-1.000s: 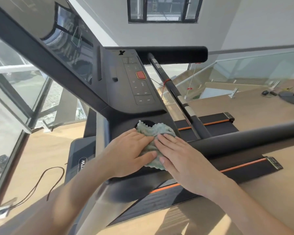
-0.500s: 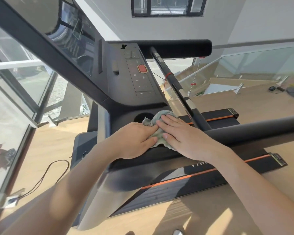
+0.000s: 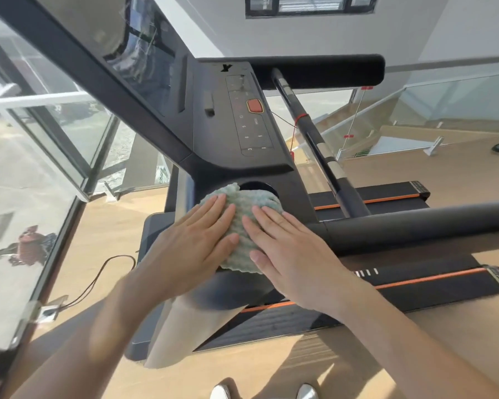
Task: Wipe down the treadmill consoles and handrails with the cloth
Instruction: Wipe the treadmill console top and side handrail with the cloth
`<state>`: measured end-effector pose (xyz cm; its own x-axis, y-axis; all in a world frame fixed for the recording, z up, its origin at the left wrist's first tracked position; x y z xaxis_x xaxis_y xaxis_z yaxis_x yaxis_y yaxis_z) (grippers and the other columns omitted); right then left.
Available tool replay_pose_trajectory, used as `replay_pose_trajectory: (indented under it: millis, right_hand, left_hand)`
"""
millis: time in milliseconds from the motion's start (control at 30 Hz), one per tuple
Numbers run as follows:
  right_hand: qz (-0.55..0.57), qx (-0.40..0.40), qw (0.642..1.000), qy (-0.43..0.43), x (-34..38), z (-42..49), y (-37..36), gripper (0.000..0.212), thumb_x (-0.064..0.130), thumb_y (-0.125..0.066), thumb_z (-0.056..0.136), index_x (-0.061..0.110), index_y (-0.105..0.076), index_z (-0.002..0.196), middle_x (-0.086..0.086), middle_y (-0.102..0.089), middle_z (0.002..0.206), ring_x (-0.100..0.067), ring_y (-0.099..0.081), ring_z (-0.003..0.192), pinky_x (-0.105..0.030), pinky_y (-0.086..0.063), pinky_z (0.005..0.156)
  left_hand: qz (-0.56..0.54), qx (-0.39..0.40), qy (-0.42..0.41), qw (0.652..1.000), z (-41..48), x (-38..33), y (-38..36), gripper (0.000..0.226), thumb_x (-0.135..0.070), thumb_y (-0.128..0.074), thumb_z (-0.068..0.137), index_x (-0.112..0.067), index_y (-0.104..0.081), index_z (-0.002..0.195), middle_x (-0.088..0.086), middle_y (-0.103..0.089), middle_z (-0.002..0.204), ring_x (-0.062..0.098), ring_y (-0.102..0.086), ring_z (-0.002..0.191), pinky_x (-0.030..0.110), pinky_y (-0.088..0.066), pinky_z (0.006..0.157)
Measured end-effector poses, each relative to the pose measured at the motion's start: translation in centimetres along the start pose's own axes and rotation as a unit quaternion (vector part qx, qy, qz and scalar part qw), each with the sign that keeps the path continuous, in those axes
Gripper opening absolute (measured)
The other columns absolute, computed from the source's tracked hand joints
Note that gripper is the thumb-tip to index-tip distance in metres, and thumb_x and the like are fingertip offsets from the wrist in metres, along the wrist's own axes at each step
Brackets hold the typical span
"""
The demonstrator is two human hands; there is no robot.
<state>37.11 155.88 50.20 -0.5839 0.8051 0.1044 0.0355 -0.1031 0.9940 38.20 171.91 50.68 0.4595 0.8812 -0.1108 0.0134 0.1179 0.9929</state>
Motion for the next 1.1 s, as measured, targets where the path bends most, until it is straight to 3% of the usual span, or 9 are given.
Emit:
replay_pose_trajectory:
  millis: [67, 233, 367, 433, 567, 733, 933, 1033, 1100]
  right_hand:
    - [0.021, 0.029, 0.999, -0.008, 0.0, 2.6, 0.0, 0.075, 0.055, 0.006, 0.096, 0.020, -0.011, 0.160, -0.006, -0.007, 0.168, -0.017, -0.002, 0.155, -0.036, -0.002, 0.126]
    - [0.022, 0.094, 0.995, -0.028, -0.4, 6.8, -0.6, 0.060, 0.048, -0.008, 0.106, 0.023, 0.003, 0.160, -0.005, -0.002, 0.169, -0.017, 0.002, 0.155, -0.036, 0.003, 0.125]
    - [0.005, 0.056, 0.998, -0.008, 0.6, 4.6, -0.6, 0.061, 0.051, -0.004, 0.105, 0.025, -0.001, 0.160, -0.003, -0.003, 0.169, -0.016, 0.000, 0.155, -0.037, 0.000, 0.126]
    - [-0.021, 0.015, 1.000, 0.003, 1.2, 2.6, -0.3, 0.063, 0.052, -0.004, 0.104, 0.025, -0.007, 0.160, -0.004, -0.010, 0.168, -0.019, -0.008, 0.155, -0.038, -0.006, 0.126]
    - [-0.038, -0.006, 0.999, -0.023, 1.4, -1.4, -0.4, 0.061, 0.045, -0.018, 0.103, 0.021, -0.018, 0.160, -0.007, -0.023, 0.165, -0.022, -0.020, 0.153, -0.042, -0.024, 0.123]
    - [-0.019, -0.013, 0.997, -0.069, -1.2, -4.5, -0.1, 0.059, 0.049, -0.016, 0.106, 0.024, -0.024, 0.158, -0.002, -0.024, 0.164, -0.015, -0.018, 0.153, -0.036, -0.021, 0.124]
    - [0.012, 0.015, 0.991, -0.135, -5.3, -2.0, 1.1, 0.072, 0.056, 0.003, 0.099, 0.022, -0.013, 0.160, -0.003, -0.007, 0.168, -0.014, -0.006, 0.155, -0.030, -0.002, 0.123]
    - [0.051, 0.071, 0.984, -0.154, -7.4, 0.3, 1.0, 0.061, 0.048, -0.015, 0.106, 0.023, -0.004, 0.161, -0.003, 0.007, 0.168, -0.016, 0.001, 0.155, -0.032, -0.003, 0.123]
    - [0.074, 0.091, 0.982, -0.146, -8.3, 1.8, 1.0, 0.061, 0.044, -0.022, 0.108, 0.022, -0.001, 0.161, -0.003, 0.012, 0.168, -0.018, 0.006, 0.155, -0.037, -0.004, 0.125]
  left_hand:
    - [-0.010, 0.008, 0.020, 1.000, 1.3, 1.4, -0.1, 0.078, -0.059, 0.001, 0.098, -0.016, -0.007, 0.163, 0.005, 0.002, 0.170, 0.006, 0.017, 0.150, 0.010, 0.022, 0.109]
    - [-0.100, 0.031, 0.063, 0.993, 2.9, 3.7, -0.6, 0.065, -0.043, -0.027, 0.109, -0.012, -0.004, 0.162, 0.005, 0.011, 0.169, 0.005, 0.022, 0.148, 0.003, 0.021, 0.106]
    - [-0.140, -0.018, 0.028, 0.990, 0.2, 2.7, -0.5, 0.070, -0.054, -0.023, 0.104, -0.015, -0.013, 0.162, -0.005, 0.002, 0.167, -0.004, 0.016, 0.151, 0.020, 0.007, 0.124]
    - [-0.144, -0.021, 0.008, 0.989, -1.6, 1.6, -0.6, 0.071, -0.055, -0.019, 0.102, -0.016, -0.013, 0.161, -0.004, -0.001, 0.168, -0.007, 0.017, 0.150, 0.015, 0.009, 0.122]
    - [-0.042, -0.044, -0.013, 0.998, -4.0, -0.9, -0.7, 0.065, -0.052, -0.027, 0.105, -0.019, -0.023, 0.161, -0.001, -0.020, 0.168, 0.011, -0.007, 0.157, 0.031, -0.007, 0.128]
    - [-0.012, -0.059, -0.060, 0.996, -3.1, -3.6, -0.4, 0.058, -0.049, -0.034, 0.106, -0.021, -0.037, 0.157, -0.003, -0.039, 0.160, 0.014, -0.033, 0.150, 0.034, -0.022, 0.125]
    - [0.047, 0.016, -0.060, 0.997, 2.6, -5.7, -0.9, 0.081, -0.065, -0.008, 0.099, -0.016, -0.018, 0.162, 0.005, -0.019, 0.169, 0.019, -0.015, 0.156, 0.033, -0.001, 0.126]
    - [0.025, 0.068, -0.032, 0.997, 5.4, -5.2, -1.2, 0.094, -0.072, 0.009, 0.088, -0.018, -0.005, 0.163, 0.004, -0.008, 0.171, 0.017, -0.006, 0.157, 0.036, -0.004, 0.128]
    - [0.025, 0.076, -0.024, 0.996, 6.5, -4.3, -0.9, 0.095, -0.074, 0.004, 0.090, -0.015, -0.008, 0.163, 0.005, -0.011, 0.170, 0.017, -0.010, 0.157, 0.034, -0.005, 0.127]
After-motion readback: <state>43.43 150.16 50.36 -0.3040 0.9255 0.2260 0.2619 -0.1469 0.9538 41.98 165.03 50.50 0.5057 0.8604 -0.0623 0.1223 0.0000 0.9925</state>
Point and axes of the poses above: each hand's wrist, its own z-axis towards the middle knuckle, its own y-axis out of the back of the hand, x = y × z, the point moved 6 cm from there along z, towards the middle knuckle
